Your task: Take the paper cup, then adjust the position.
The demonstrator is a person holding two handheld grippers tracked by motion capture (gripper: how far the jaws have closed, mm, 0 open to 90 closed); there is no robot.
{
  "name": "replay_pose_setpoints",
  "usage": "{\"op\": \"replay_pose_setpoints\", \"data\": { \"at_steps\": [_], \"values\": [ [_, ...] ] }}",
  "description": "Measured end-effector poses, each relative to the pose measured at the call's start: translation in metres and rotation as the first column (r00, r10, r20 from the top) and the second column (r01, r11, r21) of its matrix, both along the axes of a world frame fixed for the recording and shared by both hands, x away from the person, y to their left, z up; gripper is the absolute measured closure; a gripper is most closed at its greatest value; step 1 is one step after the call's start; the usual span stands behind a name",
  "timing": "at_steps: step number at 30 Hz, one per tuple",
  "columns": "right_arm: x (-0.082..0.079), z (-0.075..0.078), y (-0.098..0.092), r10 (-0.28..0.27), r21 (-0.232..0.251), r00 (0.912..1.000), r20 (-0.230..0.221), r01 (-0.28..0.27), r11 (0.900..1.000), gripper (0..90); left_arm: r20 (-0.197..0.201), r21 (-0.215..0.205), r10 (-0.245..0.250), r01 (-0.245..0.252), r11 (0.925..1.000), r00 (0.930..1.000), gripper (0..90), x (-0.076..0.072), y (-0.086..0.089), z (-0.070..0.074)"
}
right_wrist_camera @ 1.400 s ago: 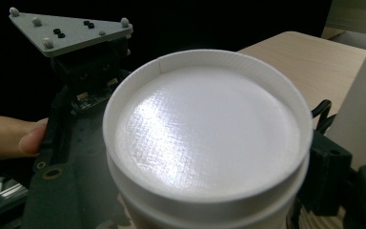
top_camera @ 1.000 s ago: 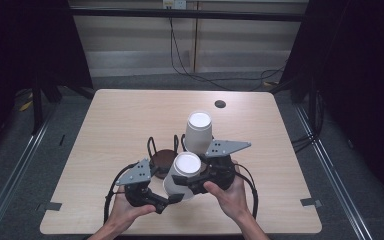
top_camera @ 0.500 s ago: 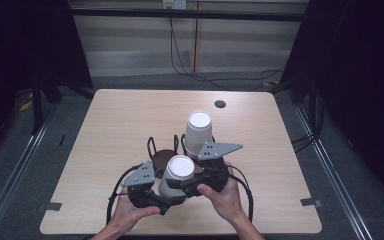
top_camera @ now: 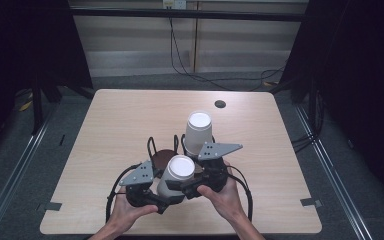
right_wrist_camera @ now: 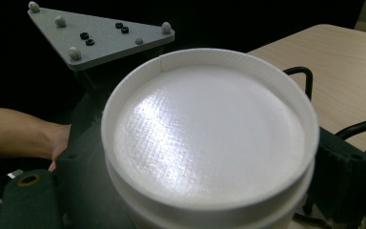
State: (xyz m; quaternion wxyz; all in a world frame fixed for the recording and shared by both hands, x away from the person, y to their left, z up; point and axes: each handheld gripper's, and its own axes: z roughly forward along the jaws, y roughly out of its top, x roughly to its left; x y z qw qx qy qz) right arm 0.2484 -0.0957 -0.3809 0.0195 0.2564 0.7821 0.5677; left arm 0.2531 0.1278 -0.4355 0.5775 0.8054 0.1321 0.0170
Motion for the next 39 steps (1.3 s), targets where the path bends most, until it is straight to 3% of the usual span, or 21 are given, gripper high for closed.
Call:
{"op": "replay_pose_setpoints", "data": {
  "at_steps": [17, 26, 28, 31, 33, 34, 37, 39],
  "values": [
    [0.003, 0.0, -0.013, 0.005, 0.015, 1.0, 0.007, -0.005, 1.0, 13.7, -0.05, 0.068, 0.025, -0.021, 0.9975, 0.9985, 18.1, 0.006, 0.017, 0.003],
    [0.005, -0.003, -0.022, 0.023, 0.0, 0.9997, -0.008, -0.023, 1.0, 13.7, -0.062, 0.14, 0.031, -0.022, 0.9899, 0.9976, 18.7, 0.009, 0.025, 0.01],
    [0.005, -0.003, -0.023, 0.026, -0.009, 0.9996, -0.009, -0.026, 1.0, 13.7, -0.058, 0.157, 0.042, -0.033, 0.9871, 0.9974, 18.8, 0.009, 0.026, 0.011],
    [0.006, -0.003, -0.027, 0.034, -0.041, 0.9994, -0.01, -0.035, 0.999, 13.8, -0.067, 0.212, 0.018, -0.004, 0.9773, 0.9976, 19.0, 0.011, 0.025, 0.013],
    [0.006, -0.003, -0.028, 0.035, -0.061, 0.9993, -0.011, -0.036, 0.998, 13.8, -0.068, 0.225, 0.013, 0.002, 0.9742, 0.9976, 19.0, 0.01, 0.025, 0.014],
    [0.007, -0.003, -0.029, 0.026, -0.1, 0.9996, -0.013, -0.028, 0.995, 13.8, -0.063, 0.243, 0.014, 0.002, 0.97, 0.9979, 19.0, 0.01, 0.025, 0.014],
    [0.007, -0.004, -0.03, 0.031, -0.112, 0.9994, -0.015, -0.033, 0.993, 13.8, -0.07, 0.264, 0.016, 0.003, 0.9645, 0.9974, 19.0, 0.011, 0.025, 0.014],
    [0.007, -0.004, -0.031, 0.029, -0.131, 0.9996, -0.008, -0.029, 0.991, 13.9, -0.068, 0.299, 0.01, 0.011, 0.9543, 0.9976, 19.0, 0.012, 0.025, 0.014]
  ]
}}
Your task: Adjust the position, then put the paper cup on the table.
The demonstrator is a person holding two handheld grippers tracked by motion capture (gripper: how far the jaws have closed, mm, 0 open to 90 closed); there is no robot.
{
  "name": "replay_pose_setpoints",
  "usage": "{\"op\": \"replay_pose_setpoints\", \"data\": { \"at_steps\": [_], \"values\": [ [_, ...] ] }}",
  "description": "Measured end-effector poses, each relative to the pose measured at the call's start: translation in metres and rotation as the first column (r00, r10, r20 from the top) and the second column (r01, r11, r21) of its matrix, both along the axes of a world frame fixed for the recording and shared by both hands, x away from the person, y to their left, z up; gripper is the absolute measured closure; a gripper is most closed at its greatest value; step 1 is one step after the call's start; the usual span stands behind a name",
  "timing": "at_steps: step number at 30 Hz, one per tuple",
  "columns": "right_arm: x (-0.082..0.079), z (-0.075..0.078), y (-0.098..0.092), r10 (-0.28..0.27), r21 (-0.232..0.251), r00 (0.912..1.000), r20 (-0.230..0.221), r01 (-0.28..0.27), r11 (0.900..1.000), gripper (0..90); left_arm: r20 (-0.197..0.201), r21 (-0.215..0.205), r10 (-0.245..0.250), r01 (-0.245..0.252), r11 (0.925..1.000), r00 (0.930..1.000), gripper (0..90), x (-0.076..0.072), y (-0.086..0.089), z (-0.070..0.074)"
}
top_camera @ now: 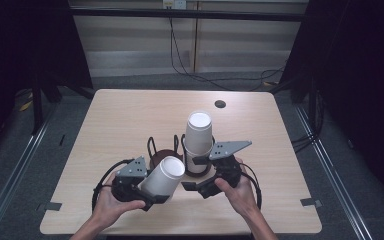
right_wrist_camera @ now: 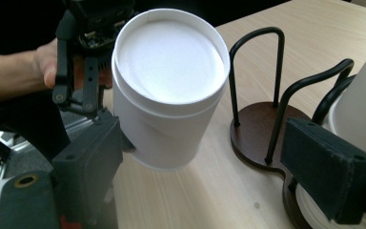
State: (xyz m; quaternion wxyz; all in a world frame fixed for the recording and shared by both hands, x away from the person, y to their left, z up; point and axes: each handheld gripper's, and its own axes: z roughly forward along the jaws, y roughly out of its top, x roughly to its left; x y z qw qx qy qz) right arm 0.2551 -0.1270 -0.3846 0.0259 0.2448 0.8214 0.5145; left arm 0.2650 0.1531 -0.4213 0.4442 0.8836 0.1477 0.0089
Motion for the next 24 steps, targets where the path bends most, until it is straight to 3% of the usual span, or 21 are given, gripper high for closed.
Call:
{"op": "replay_pose_setpoints", "data": {
  "at_steps": [6, 7, 9, 14, 20, 24],
  "values": [
    [0.0, -0.002, 0.001, 0.048, -0.033, 0.9988, -0.009, -0.048, 0.998, 13.9, -0.008, 0.052, -0.015, 0.015, 0.9985, 0.9999, 19.0, 0.001, -0.001, 0.001],
    [0.0, -0.003, 0.002, 0.052, -0.04, 0.9986, -0.014, -0.052, 0.998, 14.0, -0.001, 0.09, -0.024, 0.025, 0.9956, 0.9997, 19.0, 0.001, -0.001, 0.002],
    [0.0, -0.003, 0.003, 0.056, -0.057, 0.9984, -0.014, -0.056, 0.997, 14.2, 0.002, 0.098, -0.037, 0.036, 0.9945, 0.9993, 19.1, 0.002, -0.001, 0.002],
    [0.003, -0.007, 0.008, 0.135, -0.097, 0.9902, -0.037, -0.138, 0.986, 18.0, -0.005, 0.148, -0.044, 0.044, 0.988, 0.999, 19.2, 0.003, -0.003, 0.002],
    [0.005, -0.012, 0.009, 0.148, -0.158, 0.989, 0.0, -0.146, 0.977, 14.7, -0.02, 0.188, -0.046, 0.049, 0.9809, 0.9987, 19.2, 0.003, -0.003, 0.001],
    [0.005, -0.014, 0.011, 0.174, -0.174, 0.9848, -0.001, -0.171, 0.97, 14.7, -0.022, 0.21, -0.051, 0.054, 0.9762, 0.9985, 19.3, 0.002, -0.005, 0.001]
  ]
}}
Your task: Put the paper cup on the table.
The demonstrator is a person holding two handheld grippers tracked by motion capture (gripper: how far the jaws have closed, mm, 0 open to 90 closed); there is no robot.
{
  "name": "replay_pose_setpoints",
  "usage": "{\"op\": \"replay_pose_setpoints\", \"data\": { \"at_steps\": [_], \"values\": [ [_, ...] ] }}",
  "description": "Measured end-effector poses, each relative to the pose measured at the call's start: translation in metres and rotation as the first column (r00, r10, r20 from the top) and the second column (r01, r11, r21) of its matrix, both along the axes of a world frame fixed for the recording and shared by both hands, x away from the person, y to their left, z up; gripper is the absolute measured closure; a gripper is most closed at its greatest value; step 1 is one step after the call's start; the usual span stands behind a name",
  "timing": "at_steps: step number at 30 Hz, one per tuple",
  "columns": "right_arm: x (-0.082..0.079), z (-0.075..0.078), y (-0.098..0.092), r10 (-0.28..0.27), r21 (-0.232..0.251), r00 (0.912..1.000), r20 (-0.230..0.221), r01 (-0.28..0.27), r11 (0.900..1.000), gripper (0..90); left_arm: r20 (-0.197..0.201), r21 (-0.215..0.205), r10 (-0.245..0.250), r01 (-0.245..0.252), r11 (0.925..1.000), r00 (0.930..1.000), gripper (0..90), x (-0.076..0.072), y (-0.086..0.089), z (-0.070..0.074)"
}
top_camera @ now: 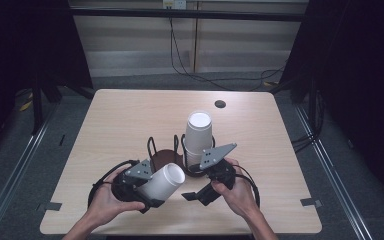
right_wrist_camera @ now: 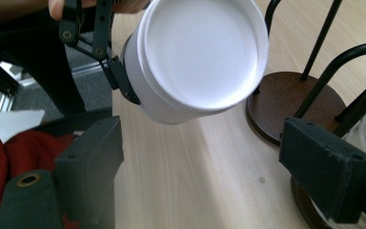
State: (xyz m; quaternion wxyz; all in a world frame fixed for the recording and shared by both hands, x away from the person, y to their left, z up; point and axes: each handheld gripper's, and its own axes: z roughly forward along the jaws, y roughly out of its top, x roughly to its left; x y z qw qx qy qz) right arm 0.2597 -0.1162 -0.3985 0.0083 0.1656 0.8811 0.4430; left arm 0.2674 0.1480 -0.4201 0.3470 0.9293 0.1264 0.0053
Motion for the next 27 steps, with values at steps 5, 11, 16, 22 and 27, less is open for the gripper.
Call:
{"op": "replay_pose_setpoints", "data": {
  "at_steps": [5, 11, 16, 22, 27],
  "values": [
    [0.0, -0.001, 0.002, 0.023, -0.042, 0.9993, 0.029, -0.022, 0.999, 14.7, 0.003, 0.033, -0.012, 0.012, 0.9994, 0.9999, 19.4, -0.002, -0.005, 0.002],
    [0.0, -0.004, 0.006, 0.045, -0.103, 0.9988, 0.019, -0.042, 0.994, 16.3, 0.009, 0.111, -0.038, 0.036, 0.9932, 0.9993, 19.4, -0.001, -0.011, 0.003],
    [0.002, -0.005, 0.01, 0.058, -0.127, 0.998, -0.027, -0.061, 0.99, 19.3, 0.014, 0.134, -0.04, 0.038, 0.9902, 0.9991, 19.4, 0.003, -0.014, 0.011],
    [0.009, -0.002, 0.012, 0.048, -0.171, 0.9956, -0.08, -0.062, 0.983, 18.1, 0.02, 0.202, -0.086, 0.08, 0.9762, 0.9961, 19.4, 0.006, -0.027, 0.015],
    [0.008, -0.007, 0.015, 0.061, -0.187, 0.9935, -0.096, -0.079, 0.979, 14.2, 0.017, 0.23, -0.108, 0.101, 0.968, 0.994, 19.4, 0.003, -0.034, 0.009]
  ]
}}
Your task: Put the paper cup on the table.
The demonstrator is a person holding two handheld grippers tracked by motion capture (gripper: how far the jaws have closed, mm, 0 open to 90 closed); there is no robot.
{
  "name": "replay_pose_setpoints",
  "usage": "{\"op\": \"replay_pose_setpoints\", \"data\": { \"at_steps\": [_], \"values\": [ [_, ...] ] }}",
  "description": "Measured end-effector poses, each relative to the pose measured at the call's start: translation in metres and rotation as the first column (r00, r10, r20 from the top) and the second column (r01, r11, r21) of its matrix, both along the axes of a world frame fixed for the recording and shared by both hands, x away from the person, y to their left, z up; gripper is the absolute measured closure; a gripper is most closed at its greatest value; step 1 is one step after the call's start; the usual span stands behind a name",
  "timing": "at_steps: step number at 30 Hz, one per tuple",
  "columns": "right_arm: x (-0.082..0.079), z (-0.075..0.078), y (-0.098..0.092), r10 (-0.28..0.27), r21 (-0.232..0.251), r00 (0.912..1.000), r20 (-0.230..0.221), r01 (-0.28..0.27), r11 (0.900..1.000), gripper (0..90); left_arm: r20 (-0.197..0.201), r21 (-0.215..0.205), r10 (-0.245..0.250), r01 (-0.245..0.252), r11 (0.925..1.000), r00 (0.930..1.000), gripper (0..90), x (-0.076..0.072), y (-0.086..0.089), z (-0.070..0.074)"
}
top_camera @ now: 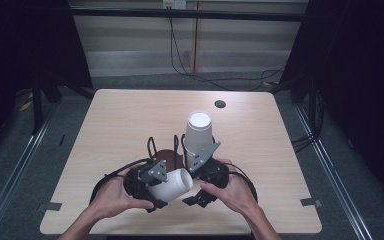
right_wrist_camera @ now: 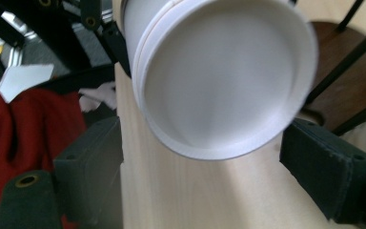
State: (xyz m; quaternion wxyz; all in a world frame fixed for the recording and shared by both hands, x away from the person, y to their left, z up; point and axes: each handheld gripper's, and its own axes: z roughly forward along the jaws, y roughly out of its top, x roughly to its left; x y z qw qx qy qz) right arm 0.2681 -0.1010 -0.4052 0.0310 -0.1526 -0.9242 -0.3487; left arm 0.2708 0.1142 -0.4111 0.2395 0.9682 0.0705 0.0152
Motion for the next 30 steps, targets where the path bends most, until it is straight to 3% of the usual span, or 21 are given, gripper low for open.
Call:
{"op": "replay_pose_setpoints", "data": {
  "at_steps": [5, 11, 19, 30],
  "values": [
    [-0.001, -0.004, 0.004, 0.011, -0.038, 0.9996, -0.026, -0.012, 0.999, 14.7, 0.005, 0.031, -0.006, 0.006, 0.9995, 1.0, 19.5, -0.003, -0.001, -0.003],
    [-0.001, -0.009, 0.007, 0.026, -0.051, 0.9984, -0.049, -0.029, 0.998, 15.5, 0.011, 0.066, -0.027, 0.026, 0.9975, 0.9996, 19.5, -0.007, -0.004, -0.005],
    [-0.002, -0.01, 0.012, 0.031, -0.057, 0.9973, -0.067, -0.035, 0.998, 17.2, 0.022, 0.083, -0.048, 0.046, 0.9955, 0.9986, 19.5, -0.013, -0.012, -0.006],
    [-0.004, -0.011, 0.018, 0.051, -0.048, 0.9953, -0.083, -0.055, 0.997, 20.4, 0.011, 0.069, -0.069, 0.068, 0.9953, 0.9976, 19.4, -0.017, -0.014, -0.005]
  ]
}}
